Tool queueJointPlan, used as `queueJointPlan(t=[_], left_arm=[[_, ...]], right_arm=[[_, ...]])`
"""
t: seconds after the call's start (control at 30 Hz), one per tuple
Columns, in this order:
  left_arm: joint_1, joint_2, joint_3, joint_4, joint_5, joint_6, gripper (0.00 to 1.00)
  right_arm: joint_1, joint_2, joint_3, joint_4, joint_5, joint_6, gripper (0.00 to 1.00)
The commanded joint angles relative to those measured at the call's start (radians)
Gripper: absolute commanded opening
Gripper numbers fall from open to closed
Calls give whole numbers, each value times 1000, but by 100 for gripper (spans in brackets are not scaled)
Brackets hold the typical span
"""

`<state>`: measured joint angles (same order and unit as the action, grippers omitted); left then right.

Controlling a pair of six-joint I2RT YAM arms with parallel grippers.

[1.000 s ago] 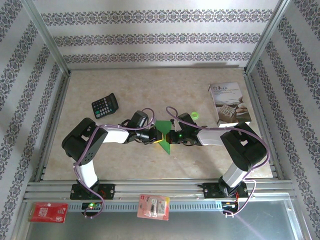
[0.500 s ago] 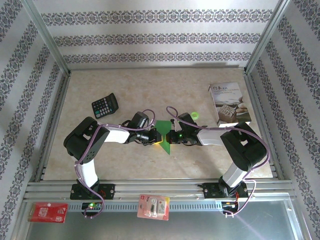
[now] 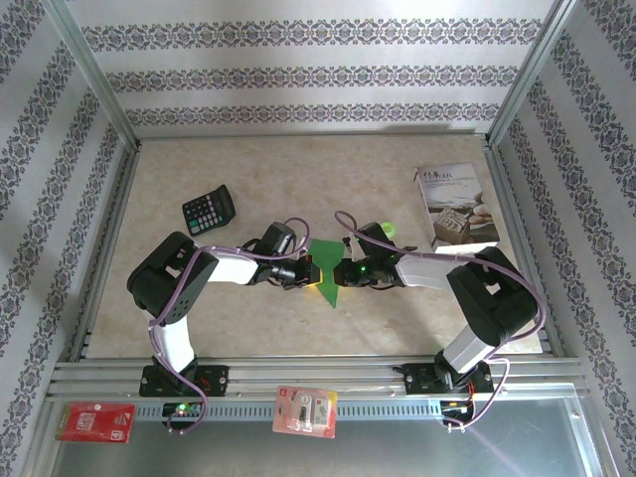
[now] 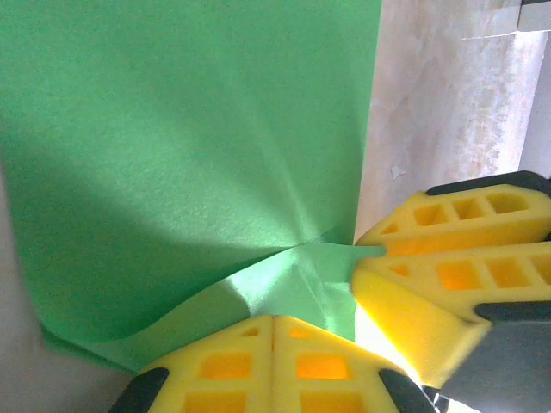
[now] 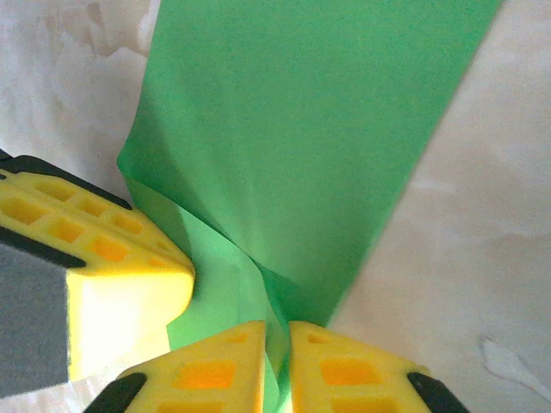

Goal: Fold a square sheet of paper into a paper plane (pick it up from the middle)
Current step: Third fold the triangle at the center of the table.

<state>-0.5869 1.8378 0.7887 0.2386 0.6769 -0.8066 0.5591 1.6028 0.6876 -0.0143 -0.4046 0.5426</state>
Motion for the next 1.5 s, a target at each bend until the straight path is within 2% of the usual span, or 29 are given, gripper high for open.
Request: queueJointPlan(t=[0.0,0.17,0.3,0.57,0.87,1.2,1.47], left_arm=[[8,60,-42,-137,-72,39,0],[9,64,-43,-139,-83,34,0],[9,61,-52,-125,-95,15,0],[8,67,-55,-107,-97,0,0],[9,64,-50,-120,-94,11,0],[10,71,-51,-136,-98,30,0],[12,70,-52,-139,-98,35,0]], right_arm=[[-14,-63,23,-85,15,-30,19],[7,-134,-21,-53,-33,18,21],[91,-157,-69,16,-46,79,19],[200,-108,-98,117,-37,129,13],[166,-14,-84,88,-11,103,8],[156,-53,-203,113,-25,140,5],[121,-74,-273,252,-146,212,4]])
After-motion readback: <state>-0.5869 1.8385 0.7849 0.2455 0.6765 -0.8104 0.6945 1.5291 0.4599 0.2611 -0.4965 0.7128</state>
